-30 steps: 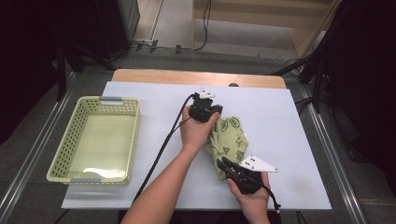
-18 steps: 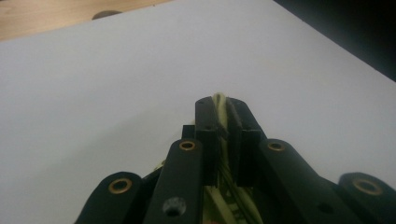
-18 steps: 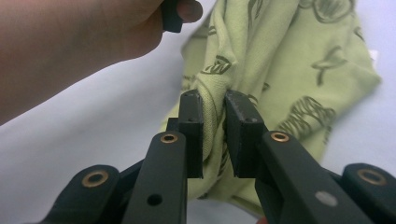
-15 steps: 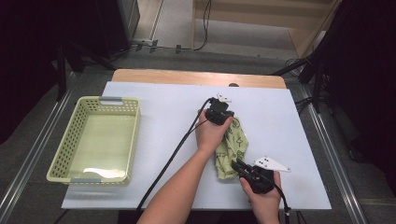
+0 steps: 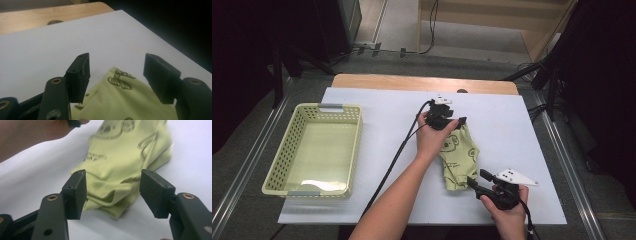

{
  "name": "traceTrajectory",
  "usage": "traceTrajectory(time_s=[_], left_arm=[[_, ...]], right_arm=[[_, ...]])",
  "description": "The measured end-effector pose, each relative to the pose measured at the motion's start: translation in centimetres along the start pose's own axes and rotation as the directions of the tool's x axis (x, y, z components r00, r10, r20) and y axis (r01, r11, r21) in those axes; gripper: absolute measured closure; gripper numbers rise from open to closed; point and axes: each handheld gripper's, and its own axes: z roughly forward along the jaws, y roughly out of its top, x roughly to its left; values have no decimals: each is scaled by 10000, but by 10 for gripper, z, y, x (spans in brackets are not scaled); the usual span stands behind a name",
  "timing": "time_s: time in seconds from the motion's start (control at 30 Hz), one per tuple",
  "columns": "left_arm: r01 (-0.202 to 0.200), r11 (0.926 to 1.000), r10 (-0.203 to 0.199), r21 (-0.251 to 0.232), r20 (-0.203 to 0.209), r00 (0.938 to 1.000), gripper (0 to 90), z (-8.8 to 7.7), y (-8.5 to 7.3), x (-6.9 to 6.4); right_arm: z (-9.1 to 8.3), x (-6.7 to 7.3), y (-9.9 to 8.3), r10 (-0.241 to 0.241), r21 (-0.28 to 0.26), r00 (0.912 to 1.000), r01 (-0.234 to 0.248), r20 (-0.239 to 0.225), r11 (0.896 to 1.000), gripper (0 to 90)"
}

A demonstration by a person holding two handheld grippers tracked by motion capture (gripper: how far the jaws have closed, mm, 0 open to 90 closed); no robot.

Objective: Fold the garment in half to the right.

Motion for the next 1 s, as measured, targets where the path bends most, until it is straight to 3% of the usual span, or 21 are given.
traceTrajectory(time_s=[0.07,0.1,0.13,0.2,0.27,0.4,0.47,0.53,0.63,0.7,0.83,1.0], left_arm=[[-131,9996,131,242,21,9999,635,-9,-2,5],[-190,9990,190,416,-15,9998,743,-12,-4,7],[-196,9984,195,525,27,9998,788,-13,-7,9],[-274,9961,276,841,-16,9996,837,-12,-13,12],[-299,9945,313,1004,-131,9994,838,-9,-19,12],[-788,9838,865,1610,-414,9954,853,3,-28,11],[-896,9797,995,1791,-471,9939,852,6,-31,12],[-754,9836,821,1641,-348,9960,832,4,-31,15],[-432,9912,517,1253,-653,9965,671,-3,-30,20],[-136,9930,240,1171,-879,9958,617,-8,-30,25],[542,9940,-445,946,-1023,9938,509,-16,-34,38],[558,9901,-411,1290,-1137,9927,452,-10,-42,40]], right_arm=[[-7,-1,3,-110,-438,9990,129,442,9990,424],[-9,-2,5,-165,-693,9985,202,531,9974,511],[-9,-2,7,-249,-790,9983,290,526,9965,582],[-4,-3,13,-483,-742,9987,496,183,9960,726],[5,-3,15,-773,-570,9968,782,188,9953,801],[26,-2,9,-845,453,9957,828,368,9955,853],[33,-3,3,-822,1041,9954,767,495,9916,858],[36,-5,-3,-673,1491,9965,592,499,9870,861],[32,-7,-5,-519,1563,9976,441,467,9867,848],[29,-8,-5,-430,1537,9978,347,506,9875,785],[22,-11,-5,-307,1236,9944,181,1008,9922,546],[28,-18,-6,-57,1540,9969,-64,784,9880,480]])
